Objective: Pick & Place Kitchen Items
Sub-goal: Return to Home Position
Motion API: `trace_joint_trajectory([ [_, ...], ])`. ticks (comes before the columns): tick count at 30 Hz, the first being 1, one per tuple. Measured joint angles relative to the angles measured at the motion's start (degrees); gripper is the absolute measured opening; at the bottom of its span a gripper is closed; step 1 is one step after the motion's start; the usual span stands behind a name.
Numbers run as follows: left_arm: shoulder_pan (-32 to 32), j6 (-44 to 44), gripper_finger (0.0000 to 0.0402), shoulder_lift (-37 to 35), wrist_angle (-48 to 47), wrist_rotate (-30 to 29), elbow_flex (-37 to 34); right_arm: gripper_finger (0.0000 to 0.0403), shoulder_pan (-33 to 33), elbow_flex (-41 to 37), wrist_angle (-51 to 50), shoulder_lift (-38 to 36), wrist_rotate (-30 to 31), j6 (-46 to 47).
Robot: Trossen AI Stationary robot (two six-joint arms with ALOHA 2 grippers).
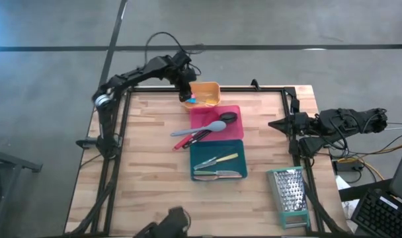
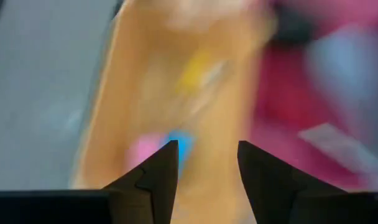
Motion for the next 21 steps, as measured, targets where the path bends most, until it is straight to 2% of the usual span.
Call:
trace_joint_trajectory([
  [4,-2.26,-0.37,0.0167,-9.54,4.63,18.06,-5.3,0.0008,-0.02,0.0,-0.02,0.04,0.0,0.24],
  [6,-4.12,-1.33,0.0164,-16.09,9.51,22.75,-11.19,0.0008,0.0,-0.2,-0.07,0.03,-0.02,1.19],
  [7,-5.23,-2.42,0.0162,-19.72,12.5,23.25,-14.68,0.0008,-0.01,-0.36,-0.12,0.02,-0.03,1.31],
  [9,-7.85,-5.6,0.0159,-28.09,19.1,21.77,-22.86,0.0008,0.0,-0.79,-0.17,0.03,-0.05,1.31],
  [13,-14.36,-8.39,0.0155,-44.77,26.84,15.02,-38.71,0.0008,-0.01,-1.18,-0.18,0.06,-0.04,1.05],
  [17,-20.79,-13.84,0.0155,-60.51,31.51,8.98,-51.11,0.0008,0.0,-1.18,0.03,0.09,-0.07,1.34],
  [21,-26.91,-19.02,0.0153,-73.38,37.7,-0.27,-62.3,0.0008,0.0,-1.2,0.07,0.11,-0.07,1.4],
])
